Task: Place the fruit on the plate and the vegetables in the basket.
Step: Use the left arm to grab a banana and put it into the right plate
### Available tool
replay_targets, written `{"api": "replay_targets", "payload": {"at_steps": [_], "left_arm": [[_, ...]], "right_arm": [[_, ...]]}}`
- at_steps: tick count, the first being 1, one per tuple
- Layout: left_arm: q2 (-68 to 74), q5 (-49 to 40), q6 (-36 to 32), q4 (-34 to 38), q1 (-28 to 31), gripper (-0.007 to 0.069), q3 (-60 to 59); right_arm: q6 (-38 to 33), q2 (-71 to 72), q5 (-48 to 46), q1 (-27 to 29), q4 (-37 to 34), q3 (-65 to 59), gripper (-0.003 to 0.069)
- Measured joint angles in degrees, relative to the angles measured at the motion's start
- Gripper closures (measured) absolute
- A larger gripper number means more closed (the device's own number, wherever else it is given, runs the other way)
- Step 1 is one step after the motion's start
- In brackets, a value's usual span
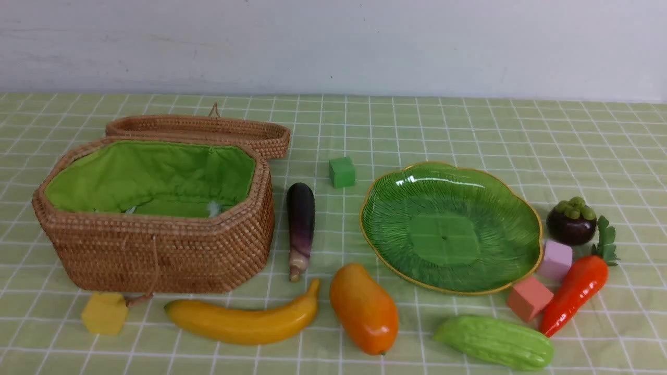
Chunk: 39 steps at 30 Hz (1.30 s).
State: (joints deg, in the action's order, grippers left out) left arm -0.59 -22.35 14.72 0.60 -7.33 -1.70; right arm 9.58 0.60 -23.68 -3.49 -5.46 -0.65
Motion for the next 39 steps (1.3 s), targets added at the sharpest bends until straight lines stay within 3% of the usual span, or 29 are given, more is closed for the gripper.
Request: {"api": "replay_targets", "payload": {"at_steps": [33, 36, 39], "left_arm": [[0.0, 1.91, 0.07, 0.26, 0.0, 0.0387, 0.0], [0.0, 6.19, 1.71, 3.39, 0.0, 0.0387, 0.0], [0.0, 12.85, 8.16, 14.44, 0.0, 0.0387, 0.0]], "right_arm": [[0.0, 0.0, 0.0, 0.0, 0.0, 0.0, 0.0418], [0.0, 0.0, 0.0, 0.0, 0.0, 0.0, 0.0418], [0.0, 0.0, 0.0, 0.0, 0.0, 0.0, 0.0418]]}}
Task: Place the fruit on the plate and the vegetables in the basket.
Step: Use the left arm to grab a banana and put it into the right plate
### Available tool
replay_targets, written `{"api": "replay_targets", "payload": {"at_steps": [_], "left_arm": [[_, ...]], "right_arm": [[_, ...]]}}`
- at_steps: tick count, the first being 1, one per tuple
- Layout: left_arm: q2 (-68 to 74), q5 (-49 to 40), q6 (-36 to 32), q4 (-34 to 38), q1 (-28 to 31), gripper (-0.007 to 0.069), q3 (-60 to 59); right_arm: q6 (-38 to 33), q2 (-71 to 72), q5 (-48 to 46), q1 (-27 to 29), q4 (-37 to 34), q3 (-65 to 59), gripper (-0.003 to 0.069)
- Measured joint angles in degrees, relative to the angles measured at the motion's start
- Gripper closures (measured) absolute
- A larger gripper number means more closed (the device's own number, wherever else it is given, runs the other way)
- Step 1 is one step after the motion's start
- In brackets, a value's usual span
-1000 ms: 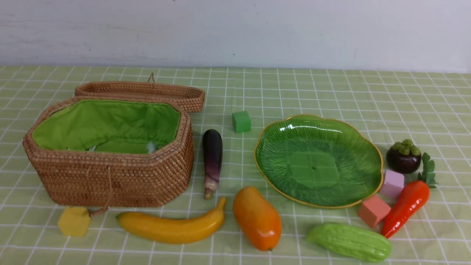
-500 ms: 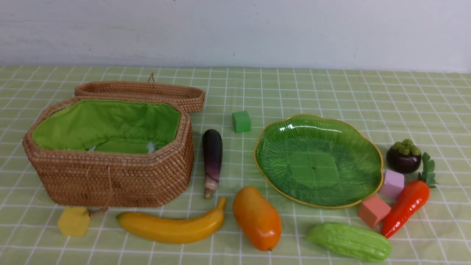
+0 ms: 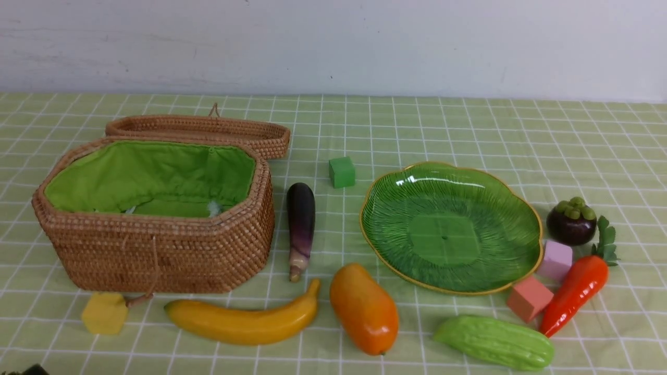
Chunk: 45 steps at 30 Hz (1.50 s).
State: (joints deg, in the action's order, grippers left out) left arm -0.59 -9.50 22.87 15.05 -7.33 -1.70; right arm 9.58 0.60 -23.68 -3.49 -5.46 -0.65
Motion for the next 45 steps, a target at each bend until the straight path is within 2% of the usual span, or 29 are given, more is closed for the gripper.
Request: {"api": "replay_targets", "payload": {"at_steps": [6, 12, 14, 18, 19, 20, 23, 26, 27, 28, 31, 33, 35, 37, 40, 42, 45], "left_arm": [[0.0, 8.73, 6.03, 12.0, 0.0, 0.0387, 0.0], [0.0, 16.92, 7.72, 14.7, 0.0, 0.0391, 0.1], [0.0, 16.51, 7.84, 14.86, 0.05, 0.0421, 1.64], [2.47, 8.7, 6.43, 10.87, 0.05, 0.0575, 9.15], [2.79, 8.19, 6.2, 10.54, 0.05, 0.0575, 9.58], [5.65, 4.03, 4.45, 8.27, 0.05, 0.0634, 13.15], [11.24, -3.58, 0.32, 4.83, 0.05, 0.0638, 19.28], [17.45, -11.6, -7.08, 3.39, 0.05, 0.0638, 25.36], [17.89, -12.12, -7.67, 3.42, 0.05, 0.0638, 25.74], [21.71, -16.54, -13.15, 3.2, 0.05, 0.0638, 29.1], [26.79, -22.0, -20.74, 3.76, 0.05, 0.0638, 33.83], [31.73, -27.69, -27.98, 5.11, 0.05, 0.0638, 37.73], [34.61, -31.12, -31.71, 6.18, 0.05, 0.0638, 40.48], [41.42, -37.5, -39.19, 8.66, -0.62, 0.0638, 44.92], [45.83, -39.81, -43.53, 9.22, -2.72, 0.0638, 47.56], [51.15, -40.55, -47.72, 7.9, -7.78, 0.0638, 49.86], [57.17, -40.61, -49.55, 3.15, -14.6, 0.0638, 50.62]], "right_arm": [[0.0, 0.0, 0.0, 0.0, 0.0, 0.0, 0.0418], [0.0, 0.0, 0.0, 0.0, 0.05, 0.0, 0.0418], [0.0, 0.0, 0.0, 0.0, 0.27, 0.0, 0.0418], [0.0, 0.0, 1.09, 0.0, 2.42, -0.19, 0.0418], [0.0, 0.0, 1.47, 0.0, 2.58, -0.2, 0.0418], [0.15, 0.0, 3.11, 0.0, 3.14, -0.49, 0.0418], [2.9, 0.0, 7.36, 0.0, 0.55, -0.86, 0.0418], [8.09, 0.0, 14.34, 0.0, -5.88, -0.86, 0.0418], [8.09, 0.0, 14.74, 0.0, -6.3, -0.86, 0.0418], [10.31, 0.0, 18.56, 0.0, -9.3, -0.86, 0.0418], [11.62, 0.0, 20.64, -0.07, -11.31, -0.12, 0.0435], [11.74, -0.17, 17.34, -0.72, -11.7, 2.78, 0.0464], [11.01, -1.07, 13.48, -1.79, -11.46, 6.59, 0.0486], [5.9, -6.11, 3.9, -4.61, -9.9, 15.95, 0.0534], [0.26, -10.7, -6.33, -7.3, -9.33, 24.41, 0.0559], [-5.91, -16.69, -19.12, -10.27, -9.09, 33.53, 0.0573], [-11.3, -20.91, -28.72, -12.01, -8.92, 40.1, 0.0574]]}}
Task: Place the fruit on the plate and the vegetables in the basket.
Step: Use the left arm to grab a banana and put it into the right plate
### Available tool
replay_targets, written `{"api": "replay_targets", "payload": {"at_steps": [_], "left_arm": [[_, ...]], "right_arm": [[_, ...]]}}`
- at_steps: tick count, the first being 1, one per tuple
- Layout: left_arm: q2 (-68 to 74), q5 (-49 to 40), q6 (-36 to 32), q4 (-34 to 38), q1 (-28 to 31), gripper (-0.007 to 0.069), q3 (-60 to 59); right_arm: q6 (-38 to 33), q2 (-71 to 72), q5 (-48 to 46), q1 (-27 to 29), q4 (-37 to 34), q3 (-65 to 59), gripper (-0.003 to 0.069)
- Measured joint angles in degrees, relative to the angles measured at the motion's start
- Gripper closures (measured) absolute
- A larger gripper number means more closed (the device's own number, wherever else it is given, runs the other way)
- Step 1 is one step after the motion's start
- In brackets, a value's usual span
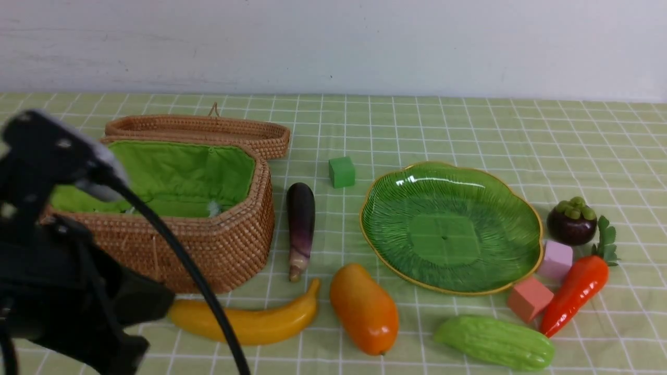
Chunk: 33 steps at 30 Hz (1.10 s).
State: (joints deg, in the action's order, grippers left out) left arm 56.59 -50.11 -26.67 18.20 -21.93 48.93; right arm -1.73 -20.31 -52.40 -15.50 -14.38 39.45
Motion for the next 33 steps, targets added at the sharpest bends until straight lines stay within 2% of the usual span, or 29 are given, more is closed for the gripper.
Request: {"api": "replay_targets", "payload": {"at_steps": [1, 4, 5, 7, 9, 12, 13, 14, 17, 18, 20, 26, 33], "left_arm": [[0.0, 0.0, 0.0, 0.0, -0.5, 0.0638, 0.0], [8.3, 0.23, -0.2, -7.03, -8.8, 0.0638, 0.0], [8.76, 0.32, -0.2, -7.32, -8.8, 0.0638, 0.0], [14.01, 2.11, -0.31, -9.84, -11.54, 0.063, 0.0], [18.07, 3.86, -1.21, -11.33, -12.37, 0.0591, 0.27], [23.27, 5.22, -4.35, -13.15, -12.51, 0.0466, 1.58], [23.58, 5.29, -4.62, -13.15, -12.51, 0.0456, 1.7], [26.09, 5.55, -7.01, -13.4, -12.51, 0.0352, 2.93], [29.4, 6.79, -11.38, -13.4, -12.51, 0.0191, 4.88], [29.83, 7.1, -11.91, -13.4, -12.51, 0.0182, 4.98], [32.27, 9.91, -13.98, -13.66, -12.51, 0.0102, 6.16], [35.85, 15.12, -14.8, -16.97, -12.51, 0.0082, 8.01], [41.7, 17.49, -14.8, -22.77, -12.51, 0.0141, 8.34]], "right_arm": [[-0.78, -0.41, -0.53, -0.07, 0.0, 0.37, 0.0574], [-8.62, -2.16, -7.1, -0.57, -0.41, 4.89, 0.0574], [-8.62, -2.16, -7.1, -0.57, -0.41, 4.89, 0.0573], [-13.74, -2.23, -8.6, -0.57, -1.98, 6.38, 0.0573], [-16.29, -2.23, -8.6, -0.57, -3.53, 6.55, 0.0573], [-18.52, -2.23, -9.14, -0.57, -5.74, 6.55, 0.0572], [-18.66, -2.23, -9.22, -0.57, -5.89, 6.55, 0.0572], [-19.45, -2.23, -9.51, -0.57, -6.94, 6.55, 0.0572], [-19.9, -2.23, -9.64, -0.57, -7.54, 6.55, 0.0572], [-19.96, -2.23, -9.64, -0.57, -7.54, 6.55, 0.0572], [-20.05, -2.23, -9.75, -0.57, -7.7, 6.55, 0.0571], [-20.05, -2.23, -10.64, -0.57, -9.43, 6.55, 0.0566], [-20.05, -2.23, -11.41, -0.57, -11.39, 6.55, 0.0564]]}}
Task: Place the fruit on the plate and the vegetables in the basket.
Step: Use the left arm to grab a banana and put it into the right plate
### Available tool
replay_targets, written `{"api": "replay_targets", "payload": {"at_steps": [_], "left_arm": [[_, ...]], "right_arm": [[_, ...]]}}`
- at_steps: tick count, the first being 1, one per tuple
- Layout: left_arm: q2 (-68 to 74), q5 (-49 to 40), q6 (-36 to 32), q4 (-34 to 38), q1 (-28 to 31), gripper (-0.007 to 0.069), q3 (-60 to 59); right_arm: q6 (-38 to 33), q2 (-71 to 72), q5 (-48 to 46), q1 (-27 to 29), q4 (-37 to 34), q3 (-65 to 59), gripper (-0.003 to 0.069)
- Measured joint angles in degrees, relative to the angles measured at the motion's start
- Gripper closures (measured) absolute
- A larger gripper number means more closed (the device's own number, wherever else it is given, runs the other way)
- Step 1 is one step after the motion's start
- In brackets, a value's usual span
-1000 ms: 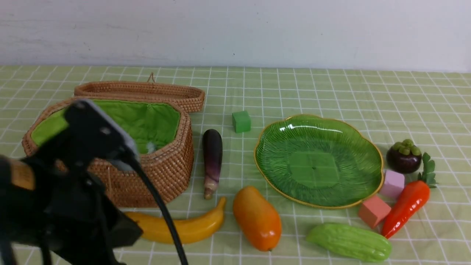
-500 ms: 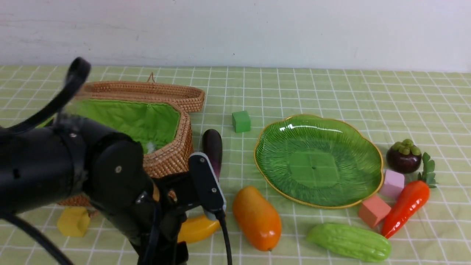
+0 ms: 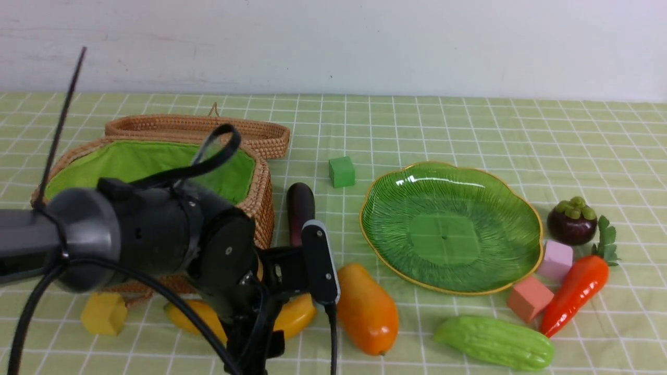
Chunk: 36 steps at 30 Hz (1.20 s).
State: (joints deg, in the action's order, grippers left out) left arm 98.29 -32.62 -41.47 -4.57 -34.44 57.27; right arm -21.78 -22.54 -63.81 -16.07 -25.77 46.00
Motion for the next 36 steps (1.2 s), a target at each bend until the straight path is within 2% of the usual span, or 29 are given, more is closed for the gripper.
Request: {"api": "replay_targets", "payload": {"at_steps": [4, 8, 15, 20, 24, 26, 30, 36], "left_arm": [[2.14, 0.61, 1.08, -3.17, 0.0, 0.0196, 0.0], [3.46, 0.15, 2.87, -3.71, 0.0, 0.0315, 0.15], [3.46, -5.32, 3.29, -3.48, 0.0, 0.0313, 1.29], [0.2, -12.31, 3.45, 0.59, -0.43, 0.0313, 2.14], [-4.8, -17.99, 4.04, 3.49, -3.9, 0.0313, 4.25], [-6.62, -19.85, 5.72, 4.15, -5.97, 0.0313, 5.63], [-8.88, -20.72, 16.81, 4.56, -11.26, 0.0313, 14.69], [0.4, -17.56, 28.27, 5.85, -11.98, 0.0313, 34.34]], "right_arm": [[0.0, 0.0, -0.06, 0.0, -1.28, 0.0, 0.0561], [0.0, 0.0, -0.11, 0.0, -2.33, 0.0, 0.0556], [0.0, 0.0, -0.11, 0.0, -2.37, 0.0, 0.0554], [0.0, 0.0, -0.11, 0.0, -2.37, 0.0, 0.0554], [0.0, 0.0, -0.17, 0.0, -2.57, 0.0, 0.0554], [0.0, 0.0, -0.17, 0.0, -2.57, 0.0, 0.0554], [0.38, 0.0, -0.12, 0.0, -2.44, 0.0, 0.055], [6.61, 0.0, 1.87, 0.0, 1.45, 0.0, 0.0543]]}}
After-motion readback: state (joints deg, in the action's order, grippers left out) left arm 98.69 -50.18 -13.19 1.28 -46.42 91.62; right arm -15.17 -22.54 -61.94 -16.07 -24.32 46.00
